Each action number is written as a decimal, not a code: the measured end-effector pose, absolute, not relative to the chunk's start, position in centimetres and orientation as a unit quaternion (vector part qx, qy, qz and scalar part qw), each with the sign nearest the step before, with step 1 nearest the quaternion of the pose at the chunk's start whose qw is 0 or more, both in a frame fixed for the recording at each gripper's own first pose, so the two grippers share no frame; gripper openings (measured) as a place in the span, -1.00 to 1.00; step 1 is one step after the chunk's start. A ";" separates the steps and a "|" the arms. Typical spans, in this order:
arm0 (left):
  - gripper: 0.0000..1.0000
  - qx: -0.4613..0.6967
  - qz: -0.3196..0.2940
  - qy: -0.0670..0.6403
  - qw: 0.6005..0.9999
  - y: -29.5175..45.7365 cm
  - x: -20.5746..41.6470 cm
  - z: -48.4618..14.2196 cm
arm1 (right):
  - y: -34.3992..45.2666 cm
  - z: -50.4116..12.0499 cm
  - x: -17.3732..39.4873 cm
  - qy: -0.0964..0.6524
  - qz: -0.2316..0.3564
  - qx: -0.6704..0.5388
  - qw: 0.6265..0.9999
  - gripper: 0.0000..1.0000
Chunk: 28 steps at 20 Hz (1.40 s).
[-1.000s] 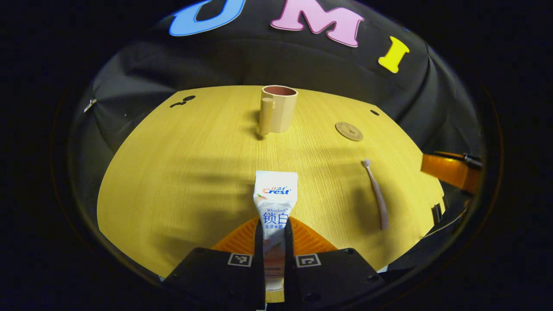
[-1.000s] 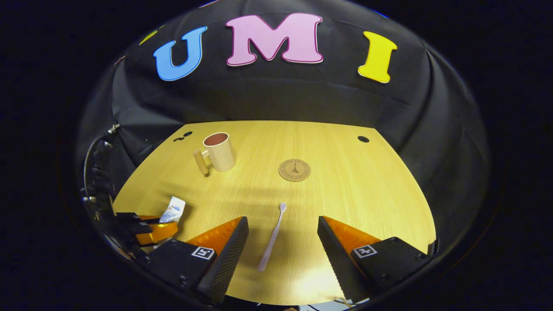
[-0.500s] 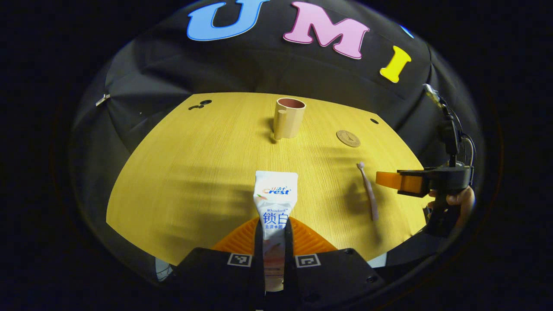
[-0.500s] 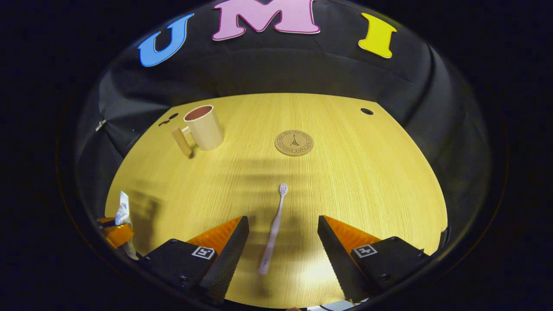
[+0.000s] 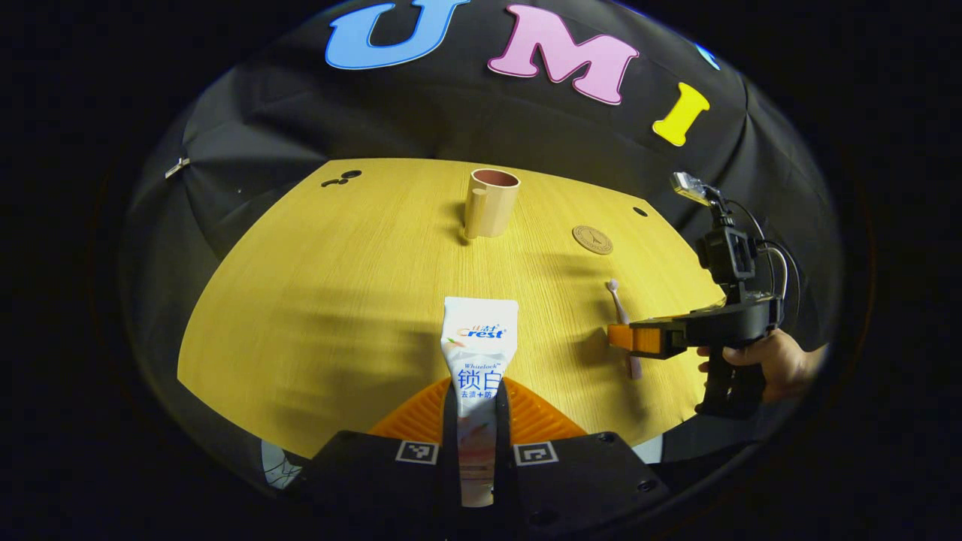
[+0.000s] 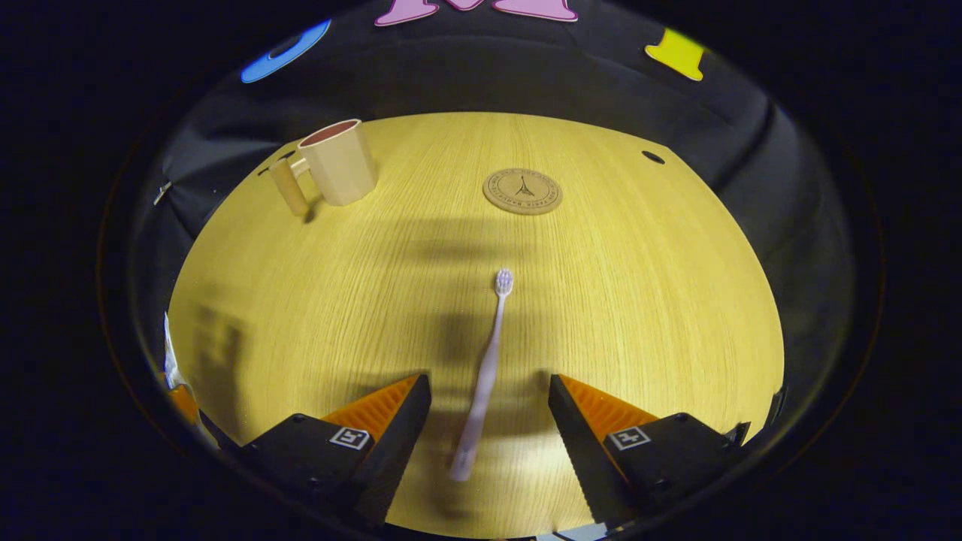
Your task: Put the toothbrush and toothpaste on the desktop into the cup, then pick up the cup and place it on the coaster on the desktop.
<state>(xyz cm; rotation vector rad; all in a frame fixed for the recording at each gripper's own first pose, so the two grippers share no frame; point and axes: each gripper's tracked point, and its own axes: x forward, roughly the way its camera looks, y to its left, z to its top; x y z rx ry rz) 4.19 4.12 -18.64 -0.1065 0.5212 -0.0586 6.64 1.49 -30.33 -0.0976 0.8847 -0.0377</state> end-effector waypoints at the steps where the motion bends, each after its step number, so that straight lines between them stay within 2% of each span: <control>1: -0.55 -0.056 -0.029 0.259 0.964 4.1 4.2 -18.7 | 1.6 -30.5 6.6 0.436 -0.028 -0.032 0.899 0.89; 2: -0.55 -0.061 -0.029 0.260 0.963 4.1 4.1 -18.8 | 1.5 -30.5 6.6 0.437 -0.038 -0.021 0.899 0.82; 4: -0.55 -0.070 -0.032 0.261 0.962 3.9 4.0 -18.9 | 1.8 -30.5 6.7 0.441 -0.042 -0.020 0.896 0.80; 5: -0.55 -0.072 -0.034 0.265 0.961 3.9 4.0 -19.2 | 2.1 -30.6 6.7 0.441 -0.036 -0.022 0.897 0.68; 6: -0.55 -0.071 -0.033 0.269 0.960 4.0 3.8 -19.4 | 2.4 -30.6 7.0 0.436 -0.031 -0.024 0.899 0.36; 8: -0.55 -0.072 -0.031 0.275 0.958 4.1 3.7 -19.6 | 2.7 -30.4 7.1 0.429 -0.021 -0.029 0.903 -0.53; 9: -0.56 -0.073 -0.030 0.277 0.958 4.3 3.7 -19.7 | 2.7 -30.5 7.1 0.428 -0.015 -0.029 0.903 -0.72; 11: -0.56 -0.073 -0.027 0.279 0.957 4.5 4.1 -19.8 | 2.9 -30.6 7.1 0.429 0.008 -0.036 0.903 -0.82; 14: -0.56 -0.088 -0.025 0.280 0.956 4.7 4.2 -19.7 | 3.1 -30.8 6.8 0.441 0.080 -0.080 0.890 -0.84; 17: -0.56 -0.099 -0.025 0.274 0.956 5.2 5.0 -18.9 | 2.6 -30.6 6.4 0.439 0.098 -0.111 0.886 -0.84; 18: -0.65 -0.100 -0.025 0.271 0.957 5.4 5.6 -18.4 | 2.7 -30.6 6.0 0.440 0.109 -0.114 0.884 -0.84; 19: -0.56 -0.100 -0.024 0.267 0.958 5.5 6.2 -18.1 | 2.7 -30.4 5.6 0.438 0.117 -0.120 0.883 -0.84; 22: -0.56 -0.106 -0.018 0.256 0.961 6.5 7.8 -16.5 | 2.3 -29.6 5.1 0.428 0.133 -0.131 0.884 -0.89; 23: -0.65 -0.111 -0.018 0.250 0.962 6.6 8.0 -15.7 | 2.2 -29.2 5.1 0.424 0.134 -0.126 0.887 -0.89; 24: -0.57 -0.114 -0.018 0.244 0.963 6.9 8.4 -14.8 | 2.1 -28.6 5.3 0.419 0.134 -0.118 0.890 -0.89; 28: -0.56 -0.115 -0.025 0.206 0.971 7.2 11.2 -10.3 | 1.5 -25.7 5.9 0.394 0.125 -0.066 0.908 -0.89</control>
